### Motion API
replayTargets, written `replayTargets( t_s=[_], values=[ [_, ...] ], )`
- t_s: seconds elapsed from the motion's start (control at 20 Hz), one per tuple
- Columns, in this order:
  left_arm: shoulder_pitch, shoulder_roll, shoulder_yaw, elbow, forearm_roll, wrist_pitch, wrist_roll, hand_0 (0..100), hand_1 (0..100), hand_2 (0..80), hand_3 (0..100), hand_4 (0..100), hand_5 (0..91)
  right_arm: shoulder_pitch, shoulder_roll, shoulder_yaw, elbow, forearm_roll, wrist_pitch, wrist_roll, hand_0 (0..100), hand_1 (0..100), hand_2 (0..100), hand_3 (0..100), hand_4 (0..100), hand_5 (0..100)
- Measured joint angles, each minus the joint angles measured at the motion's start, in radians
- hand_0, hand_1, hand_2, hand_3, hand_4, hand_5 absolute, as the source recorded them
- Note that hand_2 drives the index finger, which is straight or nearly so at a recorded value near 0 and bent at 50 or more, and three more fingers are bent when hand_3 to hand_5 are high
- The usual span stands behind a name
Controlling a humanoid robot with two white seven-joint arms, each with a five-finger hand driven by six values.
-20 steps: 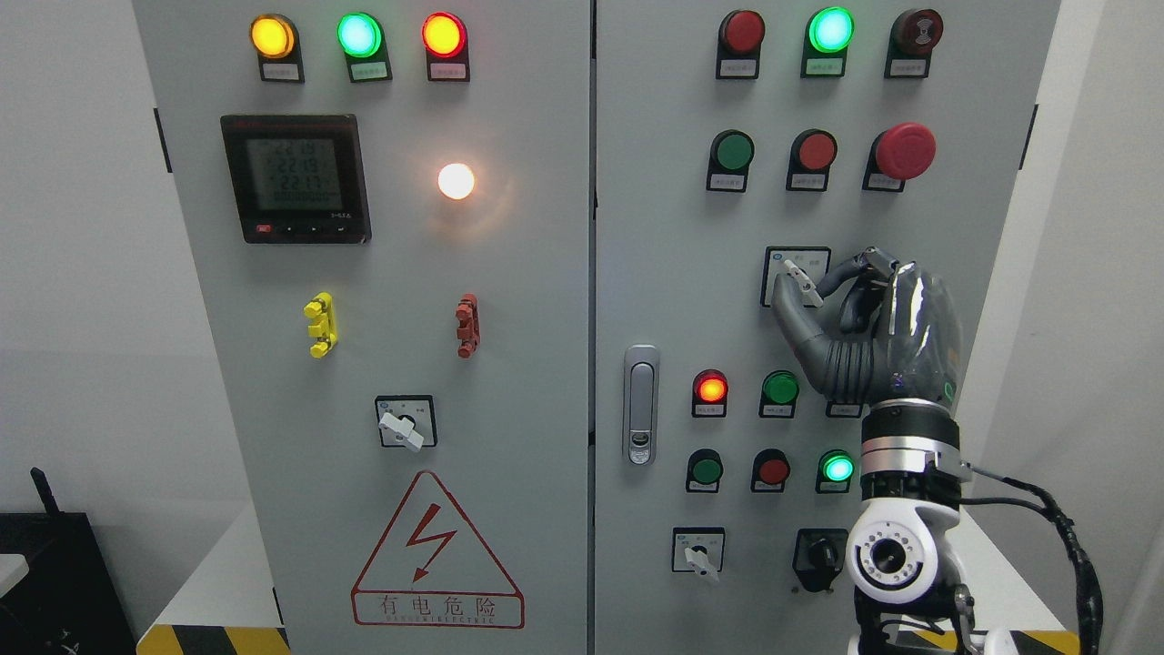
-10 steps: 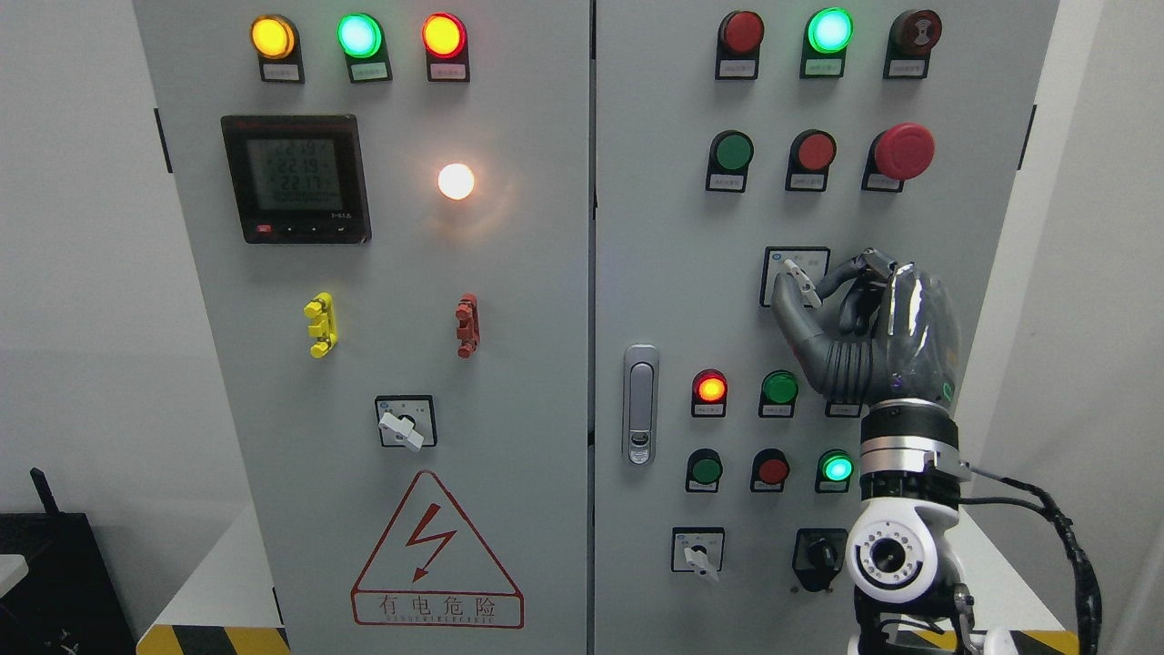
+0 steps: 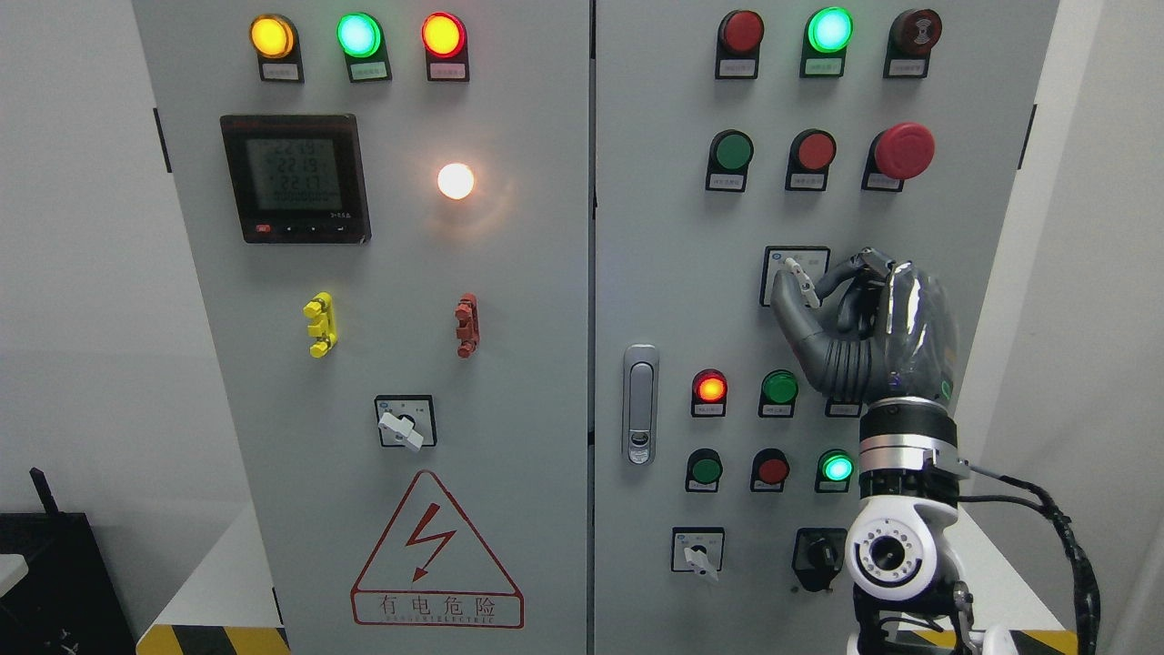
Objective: Rotate and turn off gray switch
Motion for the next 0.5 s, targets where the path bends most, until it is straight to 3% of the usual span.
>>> replayTargets(
  t_s=[0.5],
  values=[
    [0.0, 0.0, 0.0, 0.0, 0.0, 0.0, 0.0, 12, 39, 0.0, 0, 0, 0.0, -0.001, 0.0, 0.0, 0.002, 0.0, 0.0, 0.004, 49, 46, 69, 100, 98, 100]
  ],
)
